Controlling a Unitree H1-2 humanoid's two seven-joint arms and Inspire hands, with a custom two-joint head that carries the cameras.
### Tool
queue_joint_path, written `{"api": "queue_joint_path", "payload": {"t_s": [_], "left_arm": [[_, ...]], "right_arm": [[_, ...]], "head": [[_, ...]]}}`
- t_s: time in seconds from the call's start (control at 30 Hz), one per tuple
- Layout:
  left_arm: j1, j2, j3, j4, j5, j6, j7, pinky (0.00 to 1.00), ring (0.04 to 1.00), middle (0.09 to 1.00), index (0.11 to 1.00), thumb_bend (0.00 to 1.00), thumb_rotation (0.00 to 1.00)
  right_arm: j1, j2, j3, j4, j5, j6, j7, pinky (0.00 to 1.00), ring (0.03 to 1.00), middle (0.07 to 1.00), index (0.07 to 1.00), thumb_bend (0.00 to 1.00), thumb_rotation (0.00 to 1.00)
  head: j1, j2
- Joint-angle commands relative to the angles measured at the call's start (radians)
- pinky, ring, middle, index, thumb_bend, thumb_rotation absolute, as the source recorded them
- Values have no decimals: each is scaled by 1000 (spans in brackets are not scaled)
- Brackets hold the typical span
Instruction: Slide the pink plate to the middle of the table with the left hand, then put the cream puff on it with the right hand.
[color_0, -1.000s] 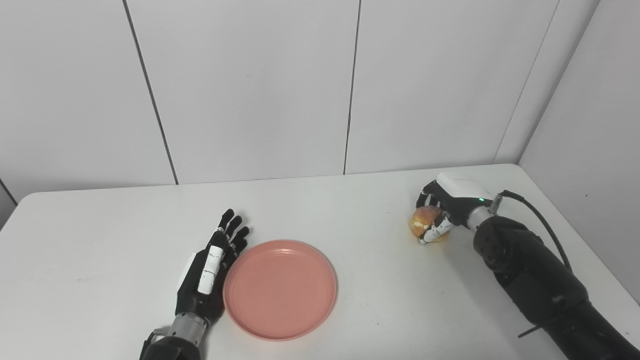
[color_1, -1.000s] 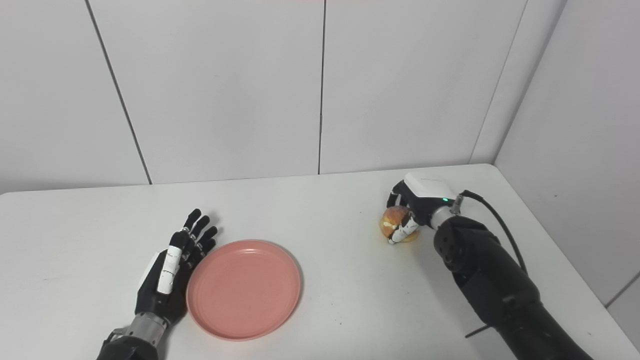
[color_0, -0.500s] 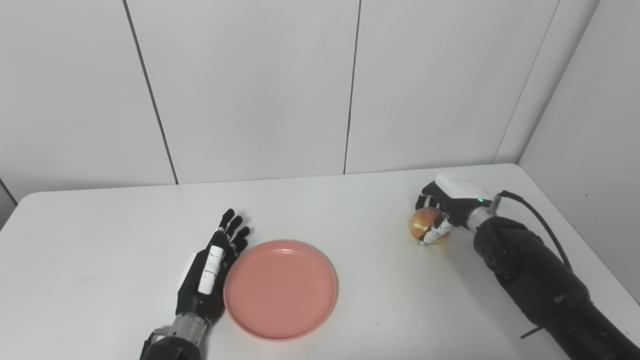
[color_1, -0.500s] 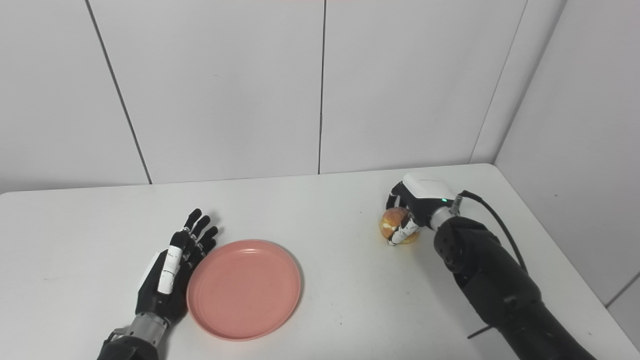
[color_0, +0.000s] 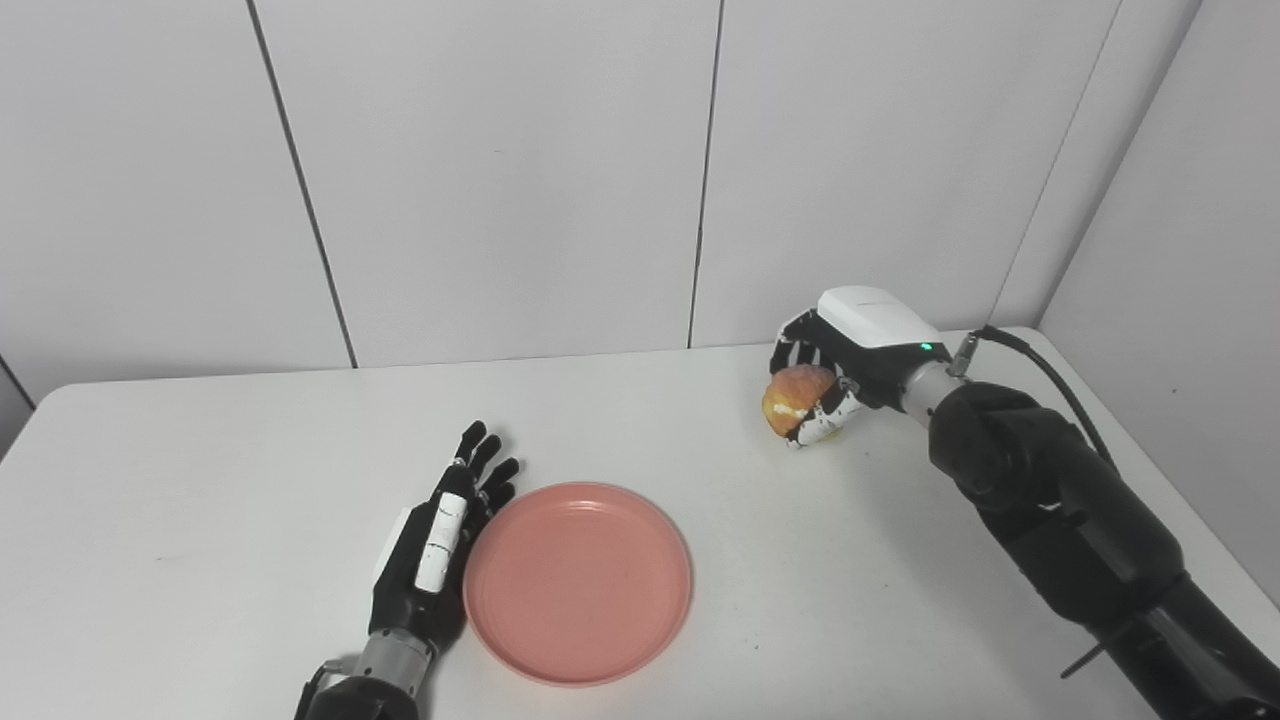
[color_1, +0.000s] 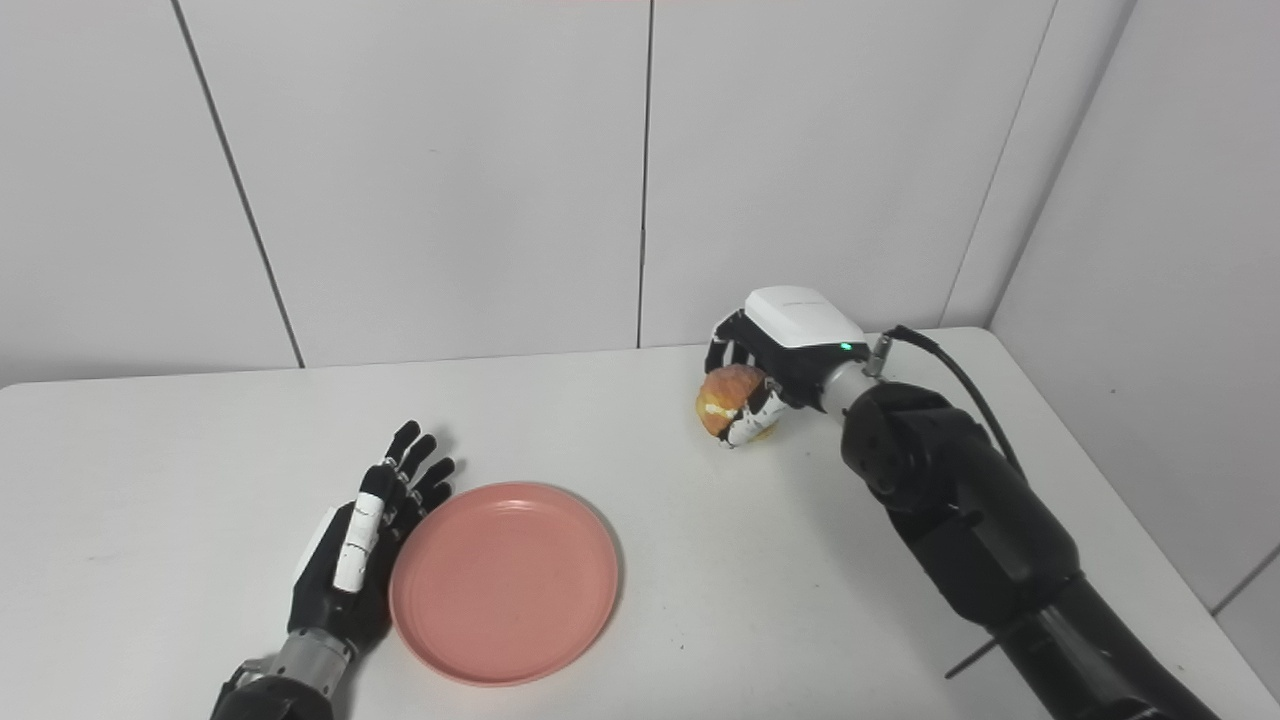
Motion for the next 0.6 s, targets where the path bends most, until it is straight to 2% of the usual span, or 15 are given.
{"api": "queue_joint_path", "payload": {"t_s": [0.0,0.03,0.07,0.2,0.43,0.57], "left_arm": [[13,-18,-10,-8,12,24,11,974,939,1000,1000,869,811],[14,-19,-13,-9,12,24,12,974,939,1000,1000,870,810],[14,-22,-18,-5,17,17,13,974,940,1000,1000,872,809],[18,-40,-30,-3,40,12,32,934,920,992,994,895,812],[12,-72,-37,25,47,-10,42,969,925,982,998,925,797],[11,-86,-37,26,50,-7,49,981,923,983,993,918,791]], "right_arm": [[-59,-12,-3,-57,10,-42,15,342,412,477,488,529,0],[-61,-13,-3,-64,12,-44,21,342,413,476,489,529,0],[-64,-12,0,-75,16,-55,26,343,413,475,490,529,0],[-68,-7,3,-113,29,-78,49,327,393,464,491,530,0],[-72,1,3,-163,59,-132,81,311,371,438,499,529,0],[-75,14,6,-185,59,-137,96,362,423,463,501,530,0]], "head": [[25,1],[25,1],[60,0],[114,0],[195,-1],[219,0]]}}
